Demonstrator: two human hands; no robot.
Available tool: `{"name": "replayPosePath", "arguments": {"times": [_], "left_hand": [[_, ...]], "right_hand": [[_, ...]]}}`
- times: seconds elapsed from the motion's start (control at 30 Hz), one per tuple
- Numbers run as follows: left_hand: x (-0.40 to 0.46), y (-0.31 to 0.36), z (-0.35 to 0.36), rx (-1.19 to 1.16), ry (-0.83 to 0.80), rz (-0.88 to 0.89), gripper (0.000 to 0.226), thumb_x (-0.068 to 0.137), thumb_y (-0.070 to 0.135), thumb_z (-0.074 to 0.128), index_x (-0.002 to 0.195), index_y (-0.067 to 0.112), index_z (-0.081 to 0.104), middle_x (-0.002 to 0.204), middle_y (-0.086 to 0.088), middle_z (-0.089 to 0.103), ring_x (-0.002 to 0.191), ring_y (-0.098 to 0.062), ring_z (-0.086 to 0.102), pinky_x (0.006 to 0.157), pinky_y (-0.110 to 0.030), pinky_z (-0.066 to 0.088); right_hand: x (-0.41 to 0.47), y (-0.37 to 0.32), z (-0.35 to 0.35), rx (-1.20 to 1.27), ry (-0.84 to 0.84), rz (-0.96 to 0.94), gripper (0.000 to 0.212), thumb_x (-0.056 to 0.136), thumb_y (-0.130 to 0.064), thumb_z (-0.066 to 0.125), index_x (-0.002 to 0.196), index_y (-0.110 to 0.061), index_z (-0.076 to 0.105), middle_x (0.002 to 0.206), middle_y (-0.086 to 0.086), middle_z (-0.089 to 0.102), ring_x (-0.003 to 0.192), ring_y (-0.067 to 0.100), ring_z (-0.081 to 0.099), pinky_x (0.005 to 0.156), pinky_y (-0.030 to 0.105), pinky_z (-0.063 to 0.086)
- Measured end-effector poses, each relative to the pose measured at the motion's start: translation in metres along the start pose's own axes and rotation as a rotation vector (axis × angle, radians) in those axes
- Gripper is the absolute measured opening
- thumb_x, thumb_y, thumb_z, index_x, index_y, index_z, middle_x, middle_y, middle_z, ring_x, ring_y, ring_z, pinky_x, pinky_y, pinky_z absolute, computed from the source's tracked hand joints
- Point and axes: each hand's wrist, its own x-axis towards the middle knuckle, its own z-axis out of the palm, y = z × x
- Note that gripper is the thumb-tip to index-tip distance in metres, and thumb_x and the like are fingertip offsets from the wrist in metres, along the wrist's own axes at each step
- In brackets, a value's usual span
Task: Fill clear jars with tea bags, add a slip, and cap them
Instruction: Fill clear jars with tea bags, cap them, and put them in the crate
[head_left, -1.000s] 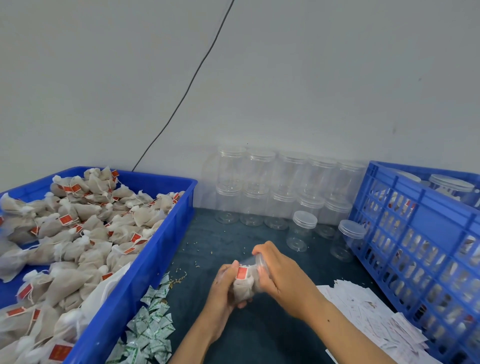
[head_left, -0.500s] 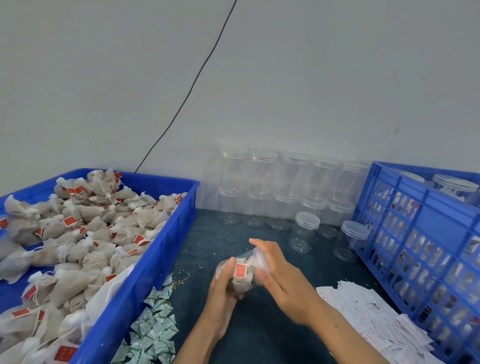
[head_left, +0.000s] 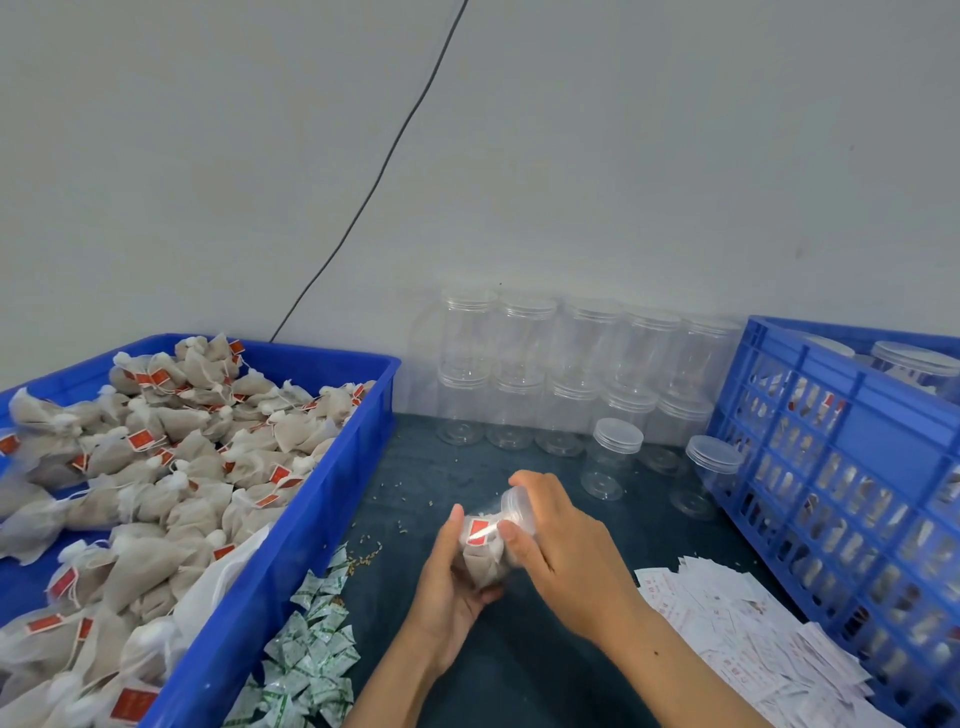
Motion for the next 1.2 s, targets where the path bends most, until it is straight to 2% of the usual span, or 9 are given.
{"name": "replayPosePath", "arguments": {"times": [0.13, 0.3, 0.43, 0.57, 0.67, 0.83, 0.9, 1.03, 1.2], "left_hand": [[0.0, -0.004, 0.002, 0.005, 0.052, 0.031, 0.051, 0.083, 0.054, 0.049, 0.093, 0.008, 0.068, 0.085, -0.015, 0.066, 0.07, -0.018, 0.056, 0.063, -0.029, 0.039], [-0.001, -0.003, 0.003, 0.026, 0.113, 0.117, 0.057, 0.085, 0.051, 0.047, 0.104, -0.001, 0.062, 0.092, -0.023, 0.058, 0.085, -0.03, 0.046, 0.064, -0.034, 0.036], [-0.001, -0.004, 0.002, 0.057, 0.139, 0.161, 0.057, 0.089, 0.048, 0.047, 0.109, -0.004, 0.059, 0.086, -0.021, 0.057, 0.069, -0.024, 0.049, 0.054, -0.029, 0.034], [-0.003, -0.006, 0.005, 0.087, 0.179, 0.245, 0.048, 0.088, 0.048, 0.052, 0.085, 0.001, 0.062, 0.072, -0.019, 0.053, 0.055, -0.018, 0.043, 0.046, -0.026, 0.03], [-0.004, -0.007, 0.007, 0.099, 0.265, 0.278, 0.056, 0.082, 0.047, 0.05, 0.097, -0.007, 0.054, 0.074, -0.019, 0.052, 0.053, -0.016, 0.045, 0.043, -0.025, 0.034], [-0.006, -0.006, 0.012, 0.035, 0.24, 0.224, 0.043, 0.086, 0.042, 0.062, 0.109, 0.008, 0.05, 0.095, -0.015, 0.06, 0.08, -0.021, 0.057, 0.064, -0.03, 0.046], [-0.004, -0.006, 0.012, -0.059, 0.161, 0.173, 0.042, 0.087, 0.038, 0.052, 0.118, 0.01, 0.048, 0.109, -0.015, 0.062, 0.096, -0.025, 0.06, 0.079, -0.034, 0.048], [-0.004, -0.006, 0.009, -0.126, 0.03, 0.081, 0.043, 0.086, 0.022, 0.058, 0.125, 0.012, 0.045, 0.115, -0.013, 0.065, 0.094, -0.023, 0.069, 0.083, -0.034, 0.055], [-0.009, -0.002, 0.012, 0.296, 0.006, 0.115, 0.073, 0.058, 0.043, 0.086, 0.119, 0.02, 0.053, 0.113, -0.003, 0.067, 0.095, -0.017, 0.066, 0.077, -0.029, 0.054]], "right_hand": [[0.004, -0.002, 0.003, 0.047, 0.003, 0.116, 0.027, 0.095, -0.054, 0.026, 0.103, -0.029, 0.032, 0.098, -0.006, 0.046, 0.076, 0.02, 0.055, 0.066, 0.033, 0.042], [0.007, -0.008, 0.002, 0.024, -0.011, 0.143, 0.027, 0.099, -0.052, 0.026, 0.098, -0.024, 0.03, 0.089, 0.002, 0.05, 0.075, 0.028, 0.056, 0.071, 0.041, 0.047], [0.009, -0.011, 0.001, 0.052, -0.023, 0.17, 0.027, 0.099, -0.051, 0.025, 0.096, -0.025, 0.028, 0.087, 0.002, 0.052, 0.076, 0.026, 0.056, 0.07, 0.04, 0.046], [0.01, -0.012, -0.002, 0.083, -0.035, 0.183, 0.025, 0.1, -0.05, 0.023, 0.097, -0.027, 0.03, 0.087, 0.0, 0.055, 0.077, 0.023, 0.057, 0.072, 0.041, 0.049], [0.009, -0.01, -0.002, 0.129, -0.034, 0.196, 0.023, 0.099, -0.051, 0.022, 0.096, -0.03, 0.03, 0.085, -0.004, 0.054, 0.074, 0.017, 0.055, 0.07, 0.037, 0.048], [0.013, -0.005, -0.004, 0.391, -0.022, 0.268, 0.02, 0.097, -0.052, 0.036, 0.105, -0.034, 0.04, 0.105, -0.002, 0.056, 0.092, 0.014, 0.055, 0.087, 0.041, 0.05], [0.016, -0.004, -0.008, 0.574, -0.033, 0.35, 0.024, 0.095, -0.049, 0.047, 0.114, -0.035, 0.041, 0.114, 0.002, 0.055, 0.1, 0.014, 0.056, 0.088, 0.039, 0.052], [0.018, 0.002, -0.017, 0.677, -0.047, 0.468, 0.057, 0.086, -0.035, 0.069, 0.13, -0.032, 0.033, 0.122, 0.004, 0.052, 0.106, 0.017, 0.059, 0.089, 0.032, 0.053], [0.015, 0.014, -0.031, 0.791, 0.026, 0.551, 0.077, 0.073, -0.02, 0.082, 0.13, -0.03, 0.032, 0.107, -0.001, 0.054, 0.093, 0.011, 0.061, 0.071, 0.022, 0.055]]}}
